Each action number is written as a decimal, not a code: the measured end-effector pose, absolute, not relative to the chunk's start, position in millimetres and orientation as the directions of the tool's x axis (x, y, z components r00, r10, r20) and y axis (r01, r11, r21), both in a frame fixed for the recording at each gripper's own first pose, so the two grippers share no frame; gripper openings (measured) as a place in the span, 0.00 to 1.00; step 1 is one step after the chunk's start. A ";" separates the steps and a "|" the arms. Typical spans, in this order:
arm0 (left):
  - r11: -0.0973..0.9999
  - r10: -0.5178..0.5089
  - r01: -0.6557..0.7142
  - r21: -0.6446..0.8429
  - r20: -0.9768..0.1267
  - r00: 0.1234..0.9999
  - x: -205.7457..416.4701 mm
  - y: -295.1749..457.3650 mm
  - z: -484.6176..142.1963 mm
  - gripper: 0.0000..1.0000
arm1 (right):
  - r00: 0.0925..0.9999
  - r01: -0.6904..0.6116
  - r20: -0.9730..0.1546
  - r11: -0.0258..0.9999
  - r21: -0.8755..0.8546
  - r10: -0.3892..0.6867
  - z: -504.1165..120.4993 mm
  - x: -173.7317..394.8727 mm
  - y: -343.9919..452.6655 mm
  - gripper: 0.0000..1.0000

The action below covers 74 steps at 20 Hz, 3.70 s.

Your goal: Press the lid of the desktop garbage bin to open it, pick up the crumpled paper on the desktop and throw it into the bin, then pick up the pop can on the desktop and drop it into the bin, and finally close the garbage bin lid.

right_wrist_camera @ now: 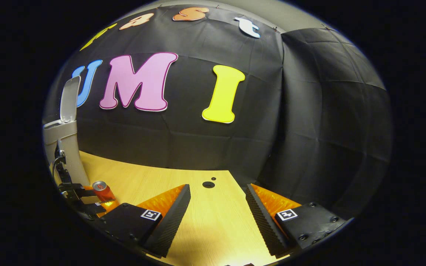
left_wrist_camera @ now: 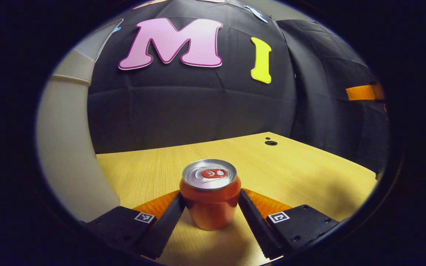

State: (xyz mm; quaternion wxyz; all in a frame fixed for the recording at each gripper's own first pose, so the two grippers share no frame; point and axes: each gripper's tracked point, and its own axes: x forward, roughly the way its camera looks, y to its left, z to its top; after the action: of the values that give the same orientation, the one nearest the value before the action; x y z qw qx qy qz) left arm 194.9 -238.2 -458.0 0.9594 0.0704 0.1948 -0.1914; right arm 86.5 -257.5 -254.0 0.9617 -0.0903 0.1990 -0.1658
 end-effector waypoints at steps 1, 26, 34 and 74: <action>0.916 -0.342 0.396 0.059 -0.402 0.850 194.7 -239.6 -457.6 0.93 | 0.867 0.283 -0.353 0.930 -0.234 -0.352 -253.7 86.6 -256.4 0.97; 0.972 -0.205 0.210 0.110 -0.053 0.977 177.8 -118.4 -73.6 0.87 | 0.924 0.253 -0.249 0.952 -0.170 -0.290 -98.1 56.7 -191.4 0.97; 0.988 -0.021 0.046 0.151 -0.167 0.986 182.2 -1.2 -117.4 0.88 | 0.951 0.217 -0.191 0.964 -0.156 -0.245 -63.0 58.3 -168.0 0.96; 0.980 -0.101 0.143 0.137 -0.275 0.956 317.9 -4.6 -14.7 0.95 | 0.976 0.022 -0.214 0.998 -0.065 -0.035 -72.6 144.4 -104.9 0.96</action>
State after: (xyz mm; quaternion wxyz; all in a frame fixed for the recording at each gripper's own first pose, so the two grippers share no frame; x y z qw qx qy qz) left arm 317.9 -4.6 -14.7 0.9859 0.0777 0.1347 -0.0618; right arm 144.4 -104.9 -72.6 0.9935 -0.0313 0.1083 -0.0143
